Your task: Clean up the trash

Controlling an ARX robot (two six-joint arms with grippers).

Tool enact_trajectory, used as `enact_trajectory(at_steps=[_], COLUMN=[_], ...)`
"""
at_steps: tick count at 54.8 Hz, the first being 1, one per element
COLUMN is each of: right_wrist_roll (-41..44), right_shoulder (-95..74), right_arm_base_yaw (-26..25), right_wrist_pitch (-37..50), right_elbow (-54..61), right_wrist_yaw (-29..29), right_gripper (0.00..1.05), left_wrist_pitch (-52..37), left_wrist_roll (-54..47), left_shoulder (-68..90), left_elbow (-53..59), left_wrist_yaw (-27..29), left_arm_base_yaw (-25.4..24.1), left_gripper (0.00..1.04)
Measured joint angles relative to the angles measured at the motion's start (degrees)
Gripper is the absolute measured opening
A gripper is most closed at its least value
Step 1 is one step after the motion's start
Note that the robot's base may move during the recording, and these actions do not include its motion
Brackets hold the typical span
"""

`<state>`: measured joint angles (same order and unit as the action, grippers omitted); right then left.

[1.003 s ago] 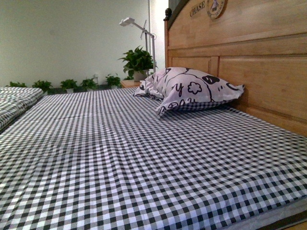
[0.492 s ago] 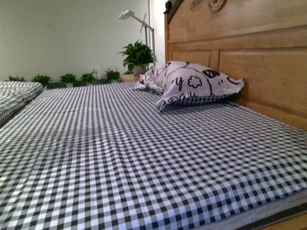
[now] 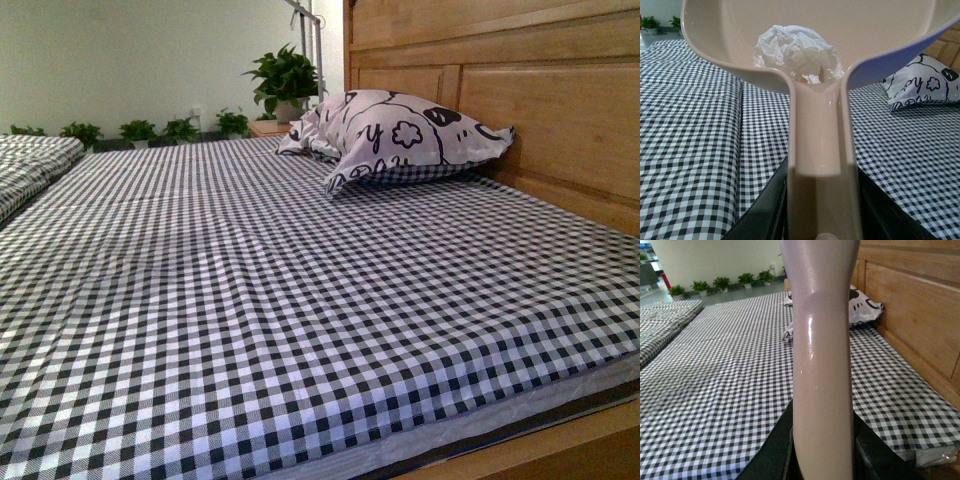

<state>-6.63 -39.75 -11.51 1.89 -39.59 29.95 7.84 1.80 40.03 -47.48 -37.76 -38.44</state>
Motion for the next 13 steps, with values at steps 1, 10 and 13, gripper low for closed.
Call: enact_trajectory(at_steps=[1, 10, 13], right_wrist_roll=[0.0, 0.0, 0.0], right_shoulder=[0.0, 0.0, 0.0], right_arm_base_yaw=[0.0, 0.0, 0.0], right_wrist_pitch=[0.0, 0.0, 0.0], right_elbow=[0.0, 0.0, 0.0], right_wrist_yaw=[0.0, 0.0, 0.0], right_gripper=[0.2, 0.2, 0.2], left_wrist_pitch=[0.0, 0.0, 0.0], left_wrist_roll=[0.0, 0.0, 0.0], left_shoulder=[0.0, 0.0, 0.0], left_elbow=[0.0, 0.0, 0.0], left_wrist_yaw=[0.0, 0.0, 0.0], left_arm_base_yaw=[0.0, 0.0, 0.0], left_gripper=[0.28, 0.28, 0.28])
